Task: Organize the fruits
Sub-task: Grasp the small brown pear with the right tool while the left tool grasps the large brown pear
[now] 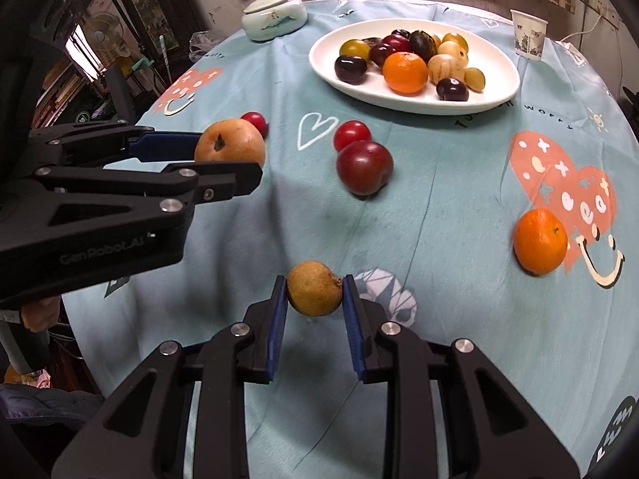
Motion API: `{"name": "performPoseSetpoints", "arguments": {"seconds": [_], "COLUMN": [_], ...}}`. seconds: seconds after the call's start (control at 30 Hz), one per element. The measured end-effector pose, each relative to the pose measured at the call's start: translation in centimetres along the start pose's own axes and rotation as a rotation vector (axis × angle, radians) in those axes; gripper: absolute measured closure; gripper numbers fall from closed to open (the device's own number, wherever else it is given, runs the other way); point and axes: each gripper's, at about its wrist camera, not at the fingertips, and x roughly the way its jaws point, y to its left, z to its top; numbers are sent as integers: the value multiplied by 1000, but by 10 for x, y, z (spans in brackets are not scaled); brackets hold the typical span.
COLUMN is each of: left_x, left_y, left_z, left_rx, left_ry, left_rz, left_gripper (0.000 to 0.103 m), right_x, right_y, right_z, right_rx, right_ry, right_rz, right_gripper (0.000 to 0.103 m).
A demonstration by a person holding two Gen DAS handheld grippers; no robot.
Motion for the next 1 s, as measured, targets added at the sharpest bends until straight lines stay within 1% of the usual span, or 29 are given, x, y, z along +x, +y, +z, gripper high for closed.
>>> {"name": "performPoseSetpoints", "arguments": {"seconds": [0.2, 0.43, 0.57, 0.73, 1.0], "left_x": [-13, -18, -18, -13, -8], "left_y": [0, 2, 3, 8, 9], "left_z": [-10, -17, -21, -27, -24], "left_rx": [-1, -11, -19, -39, -42], "left_ry": [-12, -13, -13, 7, 16], "left_rz": [8, 11, 10, 14, 15], "left_gripper": [56, 56, 56, 56, 56], "right_x": [-4, -7, -7, -6, 0], "right_y": [12, 22, 25, 22, 19], "right_z": [-8, -11, -11, -12, -10], "right_rx": [-26, -51, -63, -57, -51], "right_ry": [1, 2, 1, 3, 14], "right_rz": [10, 17, 25, 29, 42], "right_gripper": [75, 75, 75, 75, 75]}}
